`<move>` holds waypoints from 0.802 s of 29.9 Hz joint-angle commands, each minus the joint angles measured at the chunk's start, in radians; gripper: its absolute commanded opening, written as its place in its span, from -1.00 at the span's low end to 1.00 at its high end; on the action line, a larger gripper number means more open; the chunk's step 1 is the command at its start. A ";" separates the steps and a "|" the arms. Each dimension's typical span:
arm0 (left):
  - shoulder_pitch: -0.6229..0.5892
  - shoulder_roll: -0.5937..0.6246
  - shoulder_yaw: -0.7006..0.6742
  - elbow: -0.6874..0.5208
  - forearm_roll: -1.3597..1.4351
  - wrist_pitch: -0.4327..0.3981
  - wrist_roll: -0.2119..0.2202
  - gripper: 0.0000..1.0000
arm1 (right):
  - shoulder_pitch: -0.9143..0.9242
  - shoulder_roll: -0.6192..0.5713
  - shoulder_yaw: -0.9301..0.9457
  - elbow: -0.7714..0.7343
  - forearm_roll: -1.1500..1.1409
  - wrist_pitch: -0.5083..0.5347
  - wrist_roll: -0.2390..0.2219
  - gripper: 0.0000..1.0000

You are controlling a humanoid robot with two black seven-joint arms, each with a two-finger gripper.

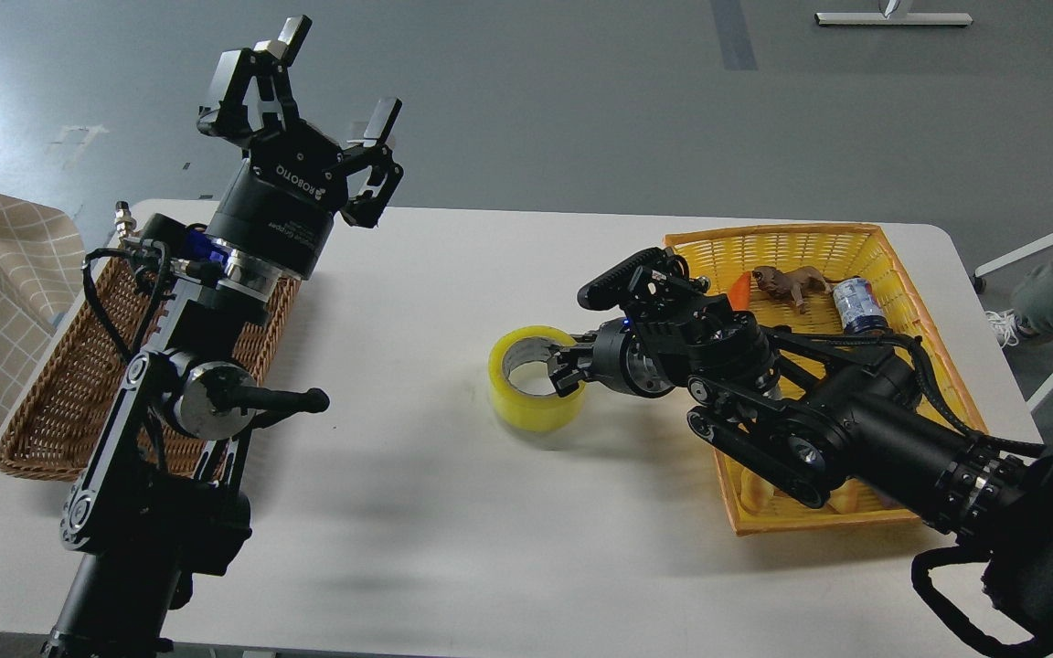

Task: Place and transfer tape with both arms
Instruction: 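Lower the tape roll onto the table between the arms, then open the right gripper and raise it back above the tray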

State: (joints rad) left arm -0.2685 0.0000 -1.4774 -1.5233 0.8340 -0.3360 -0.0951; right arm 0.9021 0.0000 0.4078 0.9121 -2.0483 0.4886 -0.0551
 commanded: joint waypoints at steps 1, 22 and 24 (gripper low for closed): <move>0.000 0.000 0.000 0.000 0.000 0.000 0.000 0.96 | -0.017 0.000 0.008 0.001 0.000 0.000 -0.002 -0.88; 0.005 0.006 -0.011 0.000 -0.001 -0.001 0.000 0.96 | -0.015 0.000 0.150 0.008 0.016 0.000 0.014 0.94; 0.006 0.006 -0.012 0.000 -0.001 -0.001 0.002 0.96 | -0.014 0.000 0.170 0.010 0.016 0.000 0.014 0.98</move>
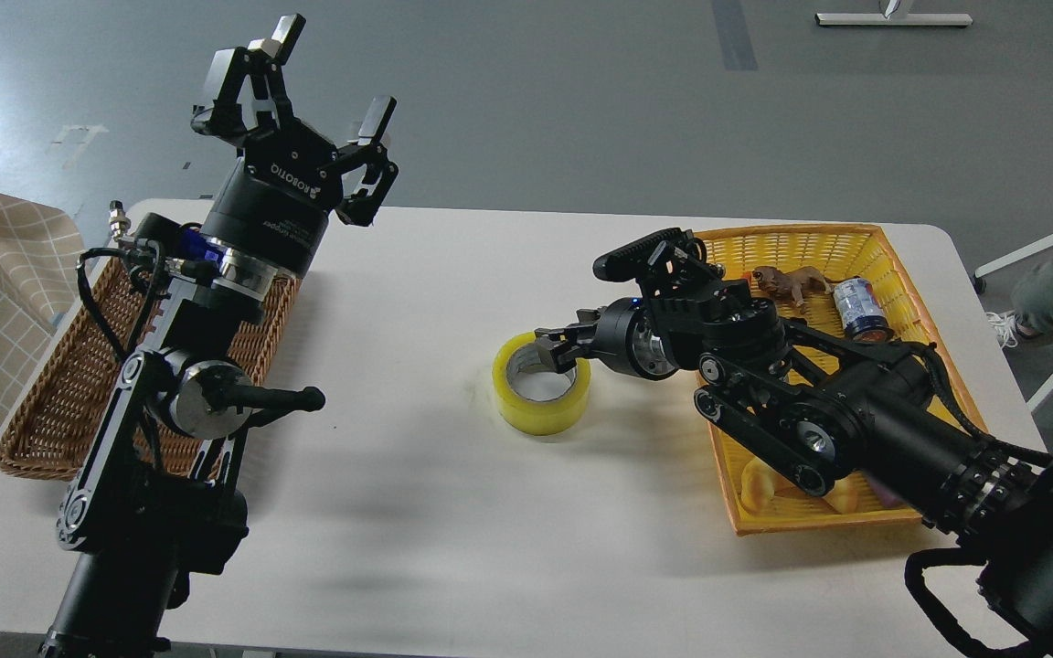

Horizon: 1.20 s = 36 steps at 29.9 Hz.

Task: Place and transfer tape with both arms
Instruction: 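Open the right gripper and raise it back above the tray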

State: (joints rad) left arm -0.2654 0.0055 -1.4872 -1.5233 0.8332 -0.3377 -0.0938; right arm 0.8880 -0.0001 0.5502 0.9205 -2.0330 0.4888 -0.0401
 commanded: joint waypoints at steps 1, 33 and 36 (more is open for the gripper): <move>0.003 0.001 -0.004 0.000 0.001 0.000 0.000 0.96 | 0.000 0.000 0.037 0.001 0.000 0.000 -0.001 0.98; -0.038 0.039 0.071 0.003 0.007 0.014 0.002 0.96 | -0.346 -0.104 0.846 0.656 0.987 -0.124 0.002 1.00; -0.051 0.037 0.070 0.002 0.007 0.025 0.000 0.96 | -0.360 -0.086 0.889 0.663 1.077 -0.118 0.019 1.00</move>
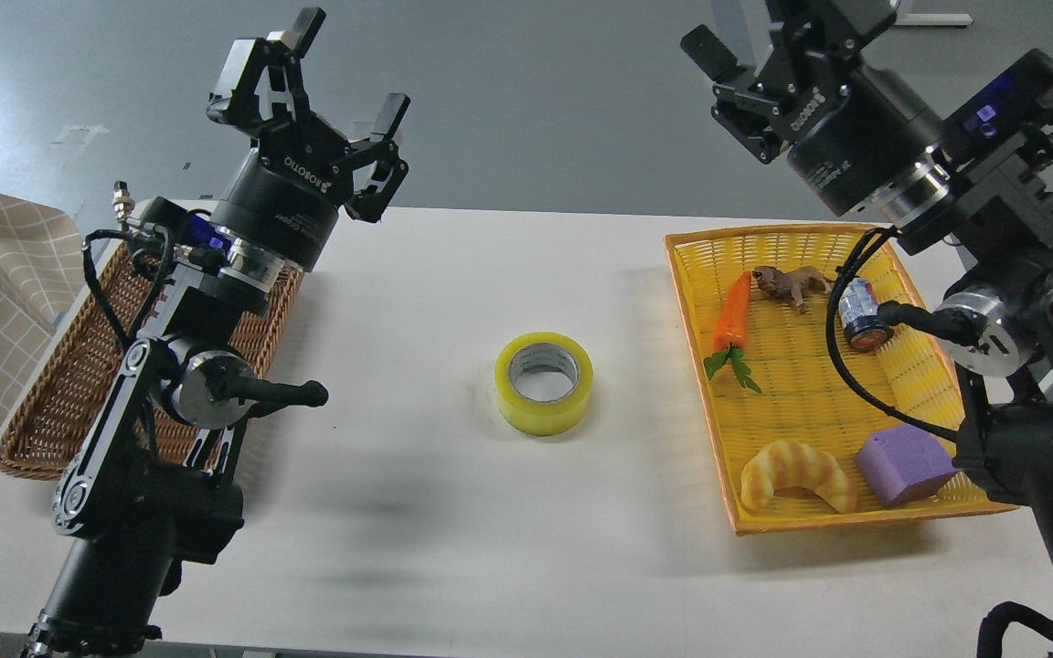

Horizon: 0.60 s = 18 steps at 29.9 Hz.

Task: Place and transfer tape with both arms
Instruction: 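Open the right gripper and raise it back above the tray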

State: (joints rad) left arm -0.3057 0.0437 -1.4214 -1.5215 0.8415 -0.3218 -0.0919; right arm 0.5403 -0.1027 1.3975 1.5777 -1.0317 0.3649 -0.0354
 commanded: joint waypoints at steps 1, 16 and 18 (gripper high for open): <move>-0.016 -0.001 0.006 0.000 -0.001 0.026 -0.002 0.96 | -0.019 0.023 0.057 0.005 0.109 0.011 0.031 1.00; -0.001 -0.044 -0.002 -0.045 -0.007 0.027 -0.005 0.96 | -0.094 0.103 0.051 0.010 0.110 -0.021 0.049 1.00; -0.001 -0.044 -0.002 -0.045 -0.009 0.024 -0.014 0.96 | -0.092 0.103 0.051 0.008 0.111 -0.018 0.046 1.00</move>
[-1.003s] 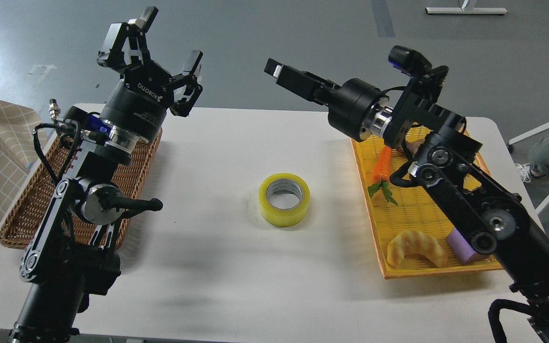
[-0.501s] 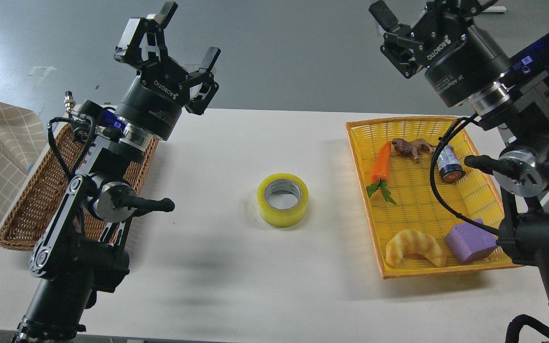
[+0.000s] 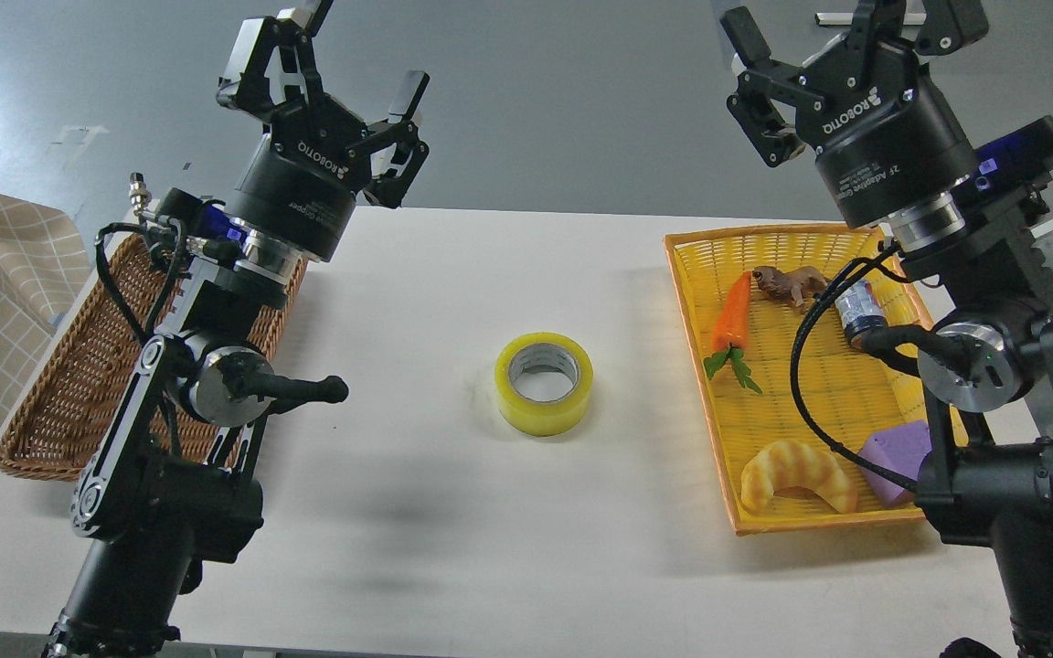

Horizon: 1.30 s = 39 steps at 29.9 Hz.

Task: Place and transfer tape with both arms
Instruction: 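Open the right gripper and raise it back above the tray, then move the left gripper down toward the tape roll on the table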

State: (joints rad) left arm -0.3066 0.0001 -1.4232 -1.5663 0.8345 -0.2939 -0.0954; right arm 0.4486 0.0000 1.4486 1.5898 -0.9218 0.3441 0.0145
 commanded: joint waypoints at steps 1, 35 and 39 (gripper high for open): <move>0.000 0.000 -0.002 0.000 -0.002 -0.008 -0.013 0.96 | -0.001 0.000 0.000 -0.004 0.003 0.006 -0.004 1.00; -0.088 0.182 0.263 0.029 0.853 0.134 -0.049 0.96 | 0.007 -0.001 0.004 -0.036 0.000 0.038 -0.002 1.00; -0.091 0.184 0.328 0.066 1.228 0.165 -0.047 0.96 | 0.007 -0.005 0.010 -0.034 0.000 0.033 -0.002 1.00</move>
State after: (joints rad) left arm -0.3997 0.1811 -1.1297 -1.5254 1.8269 -0.1509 -0.1434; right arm 0.4556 -0.0022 1.4537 1.5536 -0.9218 0.3812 0.0122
